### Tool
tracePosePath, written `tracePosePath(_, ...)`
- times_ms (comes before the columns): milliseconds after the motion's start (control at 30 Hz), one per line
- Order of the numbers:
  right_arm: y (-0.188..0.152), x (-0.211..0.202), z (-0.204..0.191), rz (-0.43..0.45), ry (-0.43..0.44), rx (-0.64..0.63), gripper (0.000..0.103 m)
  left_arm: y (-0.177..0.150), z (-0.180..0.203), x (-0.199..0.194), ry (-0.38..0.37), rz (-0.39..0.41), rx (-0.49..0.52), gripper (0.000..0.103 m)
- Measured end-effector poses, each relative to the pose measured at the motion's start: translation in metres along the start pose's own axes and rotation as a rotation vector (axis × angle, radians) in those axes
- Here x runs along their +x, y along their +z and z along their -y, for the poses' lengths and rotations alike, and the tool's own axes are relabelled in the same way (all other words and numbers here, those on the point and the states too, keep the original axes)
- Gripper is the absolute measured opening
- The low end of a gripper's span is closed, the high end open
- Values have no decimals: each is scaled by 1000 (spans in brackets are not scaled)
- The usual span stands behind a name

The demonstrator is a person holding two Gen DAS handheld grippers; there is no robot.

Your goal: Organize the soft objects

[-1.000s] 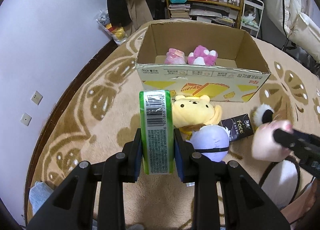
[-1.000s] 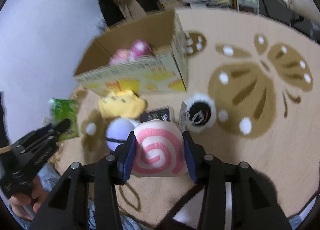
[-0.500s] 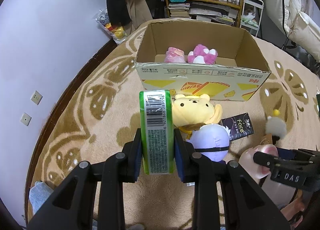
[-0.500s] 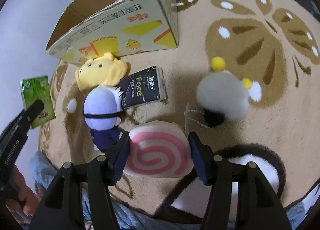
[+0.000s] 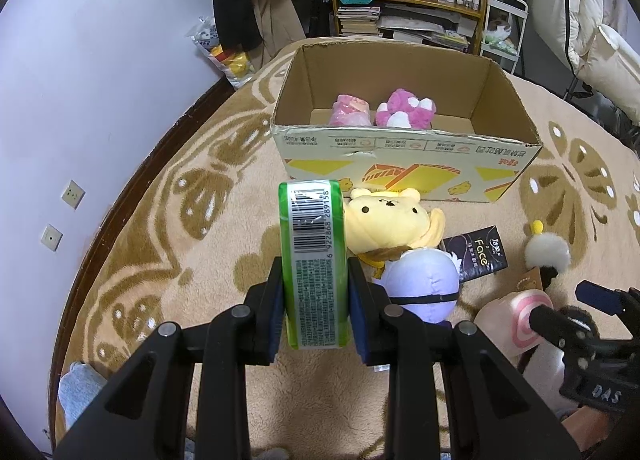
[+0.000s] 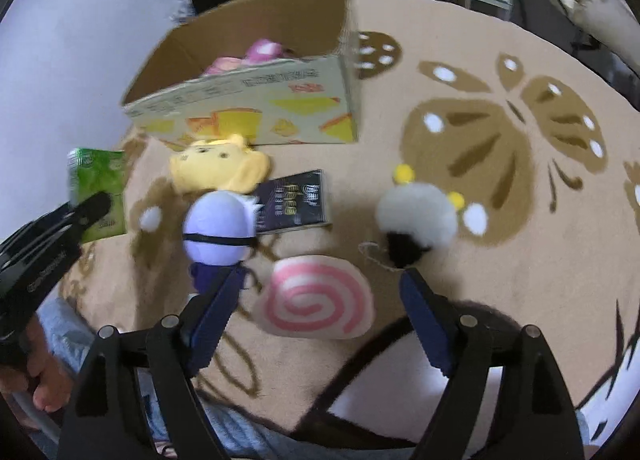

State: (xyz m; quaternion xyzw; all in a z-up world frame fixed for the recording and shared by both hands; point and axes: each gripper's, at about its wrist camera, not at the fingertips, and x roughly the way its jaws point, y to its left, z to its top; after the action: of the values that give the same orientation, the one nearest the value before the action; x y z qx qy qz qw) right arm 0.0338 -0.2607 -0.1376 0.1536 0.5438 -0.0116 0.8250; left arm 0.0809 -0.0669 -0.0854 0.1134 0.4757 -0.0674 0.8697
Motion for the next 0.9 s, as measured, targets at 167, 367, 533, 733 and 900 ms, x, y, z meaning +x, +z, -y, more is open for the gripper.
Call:
tracePosePath(167, 1, 23, -9, -92, -10, -42, 82, 0, -1, -1, 0, 6, -6, 27)
tracePosePath(367, 4, 43, -16, -157, -36, -76, 47, 1, -3, 0, 4, 4, -14, 27)
tracePosePath(533, 7, 29, -12, -98, 10, -48, 39, 2, -4, -1, 6, 10, -20, 27)
tracePosePath(733, 15, -2, -13, 56, 16, -56, 35, 6, -7, -6, 24, 42, -31, 27)
tracePosePath(900, 27, -28, -15, 184, 28, -56, 35, 12, -11, -9, 33, 72, -47, 27)
